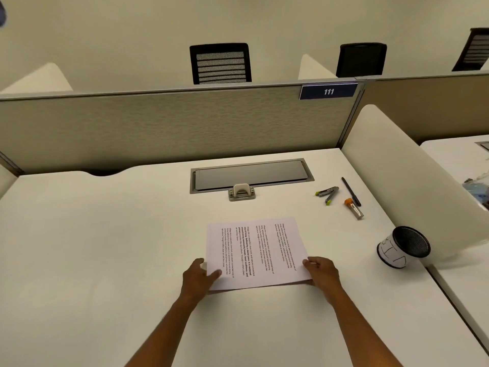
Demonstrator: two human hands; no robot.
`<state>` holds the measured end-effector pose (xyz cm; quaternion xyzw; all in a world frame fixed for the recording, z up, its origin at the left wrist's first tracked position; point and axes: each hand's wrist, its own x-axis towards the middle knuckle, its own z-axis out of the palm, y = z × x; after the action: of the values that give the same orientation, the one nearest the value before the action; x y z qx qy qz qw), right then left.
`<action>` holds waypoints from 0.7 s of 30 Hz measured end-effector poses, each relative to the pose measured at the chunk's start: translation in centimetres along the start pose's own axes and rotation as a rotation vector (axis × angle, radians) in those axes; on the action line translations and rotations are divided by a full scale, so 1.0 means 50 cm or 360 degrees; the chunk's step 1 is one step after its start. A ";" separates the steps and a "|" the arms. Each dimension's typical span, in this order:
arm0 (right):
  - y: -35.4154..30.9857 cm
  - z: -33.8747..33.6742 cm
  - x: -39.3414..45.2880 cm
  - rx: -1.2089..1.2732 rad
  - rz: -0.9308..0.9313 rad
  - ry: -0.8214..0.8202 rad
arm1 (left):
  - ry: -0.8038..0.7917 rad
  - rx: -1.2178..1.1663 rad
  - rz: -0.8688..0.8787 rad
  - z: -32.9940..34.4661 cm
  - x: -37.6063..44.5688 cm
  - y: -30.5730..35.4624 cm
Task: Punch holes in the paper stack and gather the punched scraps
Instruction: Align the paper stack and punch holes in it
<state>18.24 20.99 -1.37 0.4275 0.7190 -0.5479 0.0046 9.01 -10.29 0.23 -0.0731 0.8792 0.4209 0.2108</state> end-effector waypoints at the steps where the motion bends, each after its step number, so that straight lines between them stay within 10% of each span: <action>1: -0.004 0.001 0.004 -0.0041 -0.0005 0.0041 | 0.0066 -0.0087 -0.0029 -0.003 0.004 -0.001; 21: -0.073 0.021 0.126 -0.0263 -0.0162 0.0108 | 0.0216 -0.0242 -0.0076 0.016 0.111 0.042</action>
<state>11.48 23.91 -1.90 0.4069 0.7823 -0.4715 -0.0125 3.63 -8.06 -1.12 -0.1382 0.8549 0.4754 0.1547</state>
